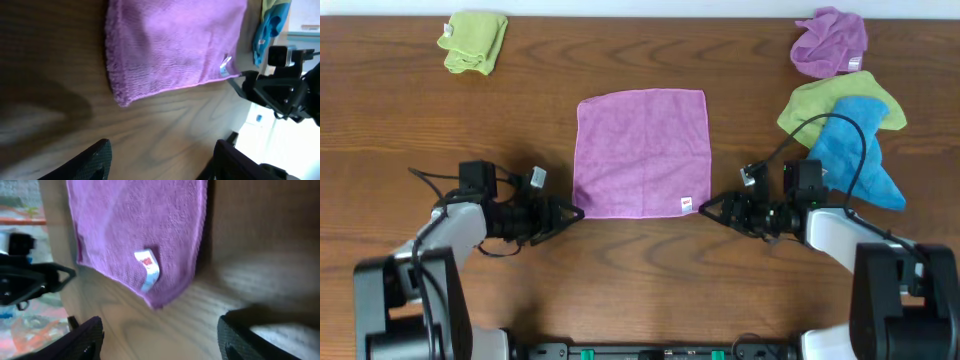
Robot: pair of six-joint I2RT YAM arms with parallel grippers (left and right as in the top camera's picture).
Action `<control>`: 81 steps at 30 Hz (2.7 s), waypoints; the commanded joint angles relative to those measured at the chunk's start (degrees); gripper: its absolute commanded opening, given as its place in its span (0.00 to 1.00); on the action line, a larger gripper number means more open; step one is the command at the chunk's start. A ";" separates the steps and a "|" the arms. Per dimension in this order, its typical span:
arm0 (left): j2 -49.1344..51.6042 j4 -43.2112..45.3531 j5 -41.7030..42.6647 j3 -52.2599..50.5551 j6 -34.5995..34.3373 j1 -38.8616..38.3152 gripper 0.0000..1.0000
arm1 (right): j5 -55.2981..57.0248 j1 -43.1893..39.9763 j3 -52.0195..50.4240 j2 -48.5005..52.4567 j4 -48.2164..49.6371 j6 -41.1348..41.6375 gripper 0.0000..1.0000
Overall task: Fold the cloth
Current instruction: 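Lower both grippers to the pink cloth's near left and right corners, then grasp the near corners and fold the near edge up toward the far edge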
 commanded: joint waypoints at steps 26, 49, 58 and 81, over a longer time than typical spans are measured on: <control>15.89 16.44 -0.09 -0.39 -11.30 0.24 0.45 | 0.57 3.23 1.70 9.97 9.64 9.77 0.30; 13.55 15.34 11.82 13.84 -14.73 -2.97 0.05 | -3.37 3.13 8.68 -2.80 3.41 10.73 0.02; 13.44 16.52 5.29 21.16 -18.58 -7.17 0.06 | 7.19 3.30 8.74 -6.10 0.37 13.14 0.02; 11.30 29.46 -6.47 22.16 -22.32 -7.15 0.06 | 25.86 10.69 12.96 -5.49 9.81 16.92 0.01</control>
